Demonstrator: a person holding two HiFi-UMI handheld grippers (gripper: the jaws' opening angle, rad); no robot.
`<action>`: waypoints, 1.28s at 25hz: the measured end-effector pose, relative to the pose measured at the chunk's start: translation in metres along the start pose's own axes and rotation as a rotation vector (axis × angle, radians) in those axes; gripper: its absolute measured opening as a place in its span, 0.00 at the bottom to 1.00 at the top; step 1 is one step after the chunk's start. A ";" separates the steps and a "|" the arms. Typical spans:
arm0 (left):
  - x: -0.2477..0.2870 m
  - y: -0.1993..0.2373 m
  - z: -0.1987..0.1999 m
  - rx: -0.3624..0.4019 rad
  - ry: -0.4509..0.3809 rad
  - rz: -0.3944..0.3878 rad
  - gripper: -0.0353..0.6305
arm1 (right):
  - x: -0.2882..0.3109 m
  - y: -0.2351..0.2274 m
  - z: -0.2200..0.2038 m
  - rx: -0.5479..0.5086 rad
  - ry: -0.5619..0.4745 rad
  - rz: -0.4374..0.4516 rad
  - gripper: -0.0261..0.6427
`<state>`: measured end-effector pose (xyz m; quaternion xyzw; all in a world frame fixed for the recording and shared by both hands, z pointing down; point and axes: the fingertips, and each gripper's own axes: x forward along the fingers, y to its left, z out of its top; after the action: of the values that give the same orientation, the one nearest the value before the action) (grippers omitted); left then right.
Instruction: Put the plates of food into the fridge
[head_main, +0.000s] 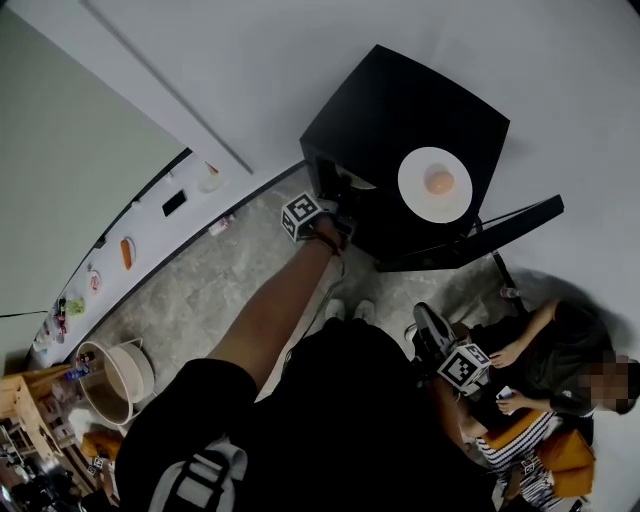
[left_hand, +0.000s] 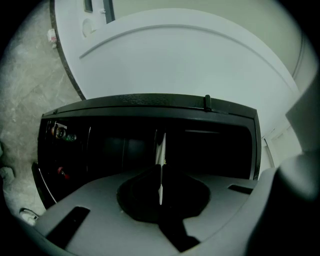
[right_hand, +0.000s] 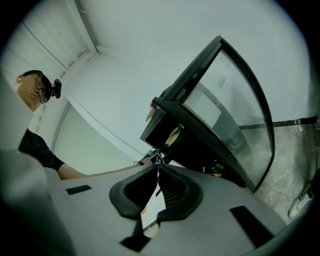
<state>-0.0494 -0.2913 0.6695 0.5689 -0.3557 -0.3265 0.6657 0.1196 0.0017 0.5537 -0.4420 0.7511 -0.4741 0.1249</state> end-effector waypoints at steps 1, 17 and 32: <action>0.002 0.000 0.000 0.000 0.000 0.001 0.10 | 0.001 -0.001 0.000 0.000 0.001 -0.001 0.08; -0.009 -0.001 0.002 -0.019 -0.004 -0.032 0.10 | 0.008 -0.005 0.000 0.007 0.022 0.024 0.08; -0.084 -0.011 -0.038 -0.079 0.034 -0.105 0.09 | 0.011 0.001 -0.004 0.015 0.029 0.063 0.08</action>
<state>-0.0627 -0.2023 0.6465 0.5656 -0.3010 -0.3652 0.6754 0.1103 -0.0047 0.5576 -0.4103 0.7627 -0.4821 0.1322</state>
